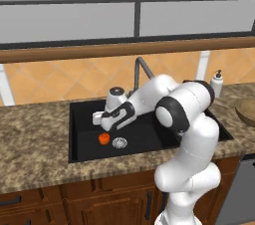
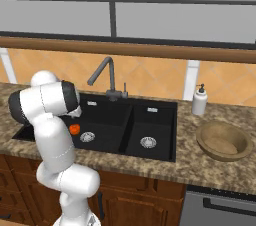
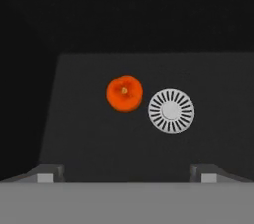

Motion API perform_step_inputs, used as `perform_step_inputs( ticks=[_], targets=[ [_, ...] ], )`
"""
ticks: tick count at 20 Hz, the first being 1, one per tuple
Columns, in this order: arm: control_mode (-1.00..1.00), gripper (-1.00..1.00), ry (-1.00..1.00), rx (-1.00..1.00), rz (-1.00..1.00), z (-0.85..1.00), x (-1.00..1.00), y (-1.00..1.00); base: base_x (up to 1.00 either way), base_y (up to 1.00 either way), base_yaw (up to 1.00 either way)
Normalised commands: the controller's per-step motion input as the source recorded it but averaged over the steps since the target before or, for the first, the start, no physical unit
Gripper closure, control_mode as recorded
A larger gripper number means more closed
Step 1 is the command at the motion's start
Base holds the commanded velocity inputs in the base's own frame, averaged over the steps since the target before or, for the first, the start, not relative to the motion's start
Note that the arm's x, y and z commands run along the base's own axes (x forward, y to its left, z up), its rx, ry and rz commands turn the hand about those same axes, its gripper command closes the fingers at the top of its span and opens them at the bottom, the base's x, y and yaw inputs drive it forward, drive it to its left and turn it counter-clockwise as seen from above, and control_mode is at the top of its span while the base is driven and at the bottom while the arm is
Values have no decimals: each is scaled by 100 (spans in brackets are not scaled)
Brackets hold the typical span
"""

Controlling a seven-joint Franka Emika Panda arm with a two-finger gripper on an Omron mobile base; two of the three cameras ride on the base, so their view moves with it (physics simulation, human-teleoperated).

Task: Pick the squash from the sink and place it in the bowl. Then pick the bowl and place it in the microwave. Then close the microwave door and press the start button.

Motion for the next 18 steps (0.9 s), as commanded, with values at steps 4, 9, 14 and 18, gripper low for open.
perform_step_inputs(
  ticks=[4, 9, 14, 18],
  targets=[
    [-100, -100, 3, -1, -6, -20, 57, 19, 0, 0, 0],
    [-100, -100, 3, -2, -7, -23, 48, 21, 0, 0, 0],
    [-100, -100, 7, -1, -4, -44, 30, 8, 0, 0, 0],
    [-100, -100, 11, 0, -1, -50, 12, 0, 0, 0, 0]
  ],
)
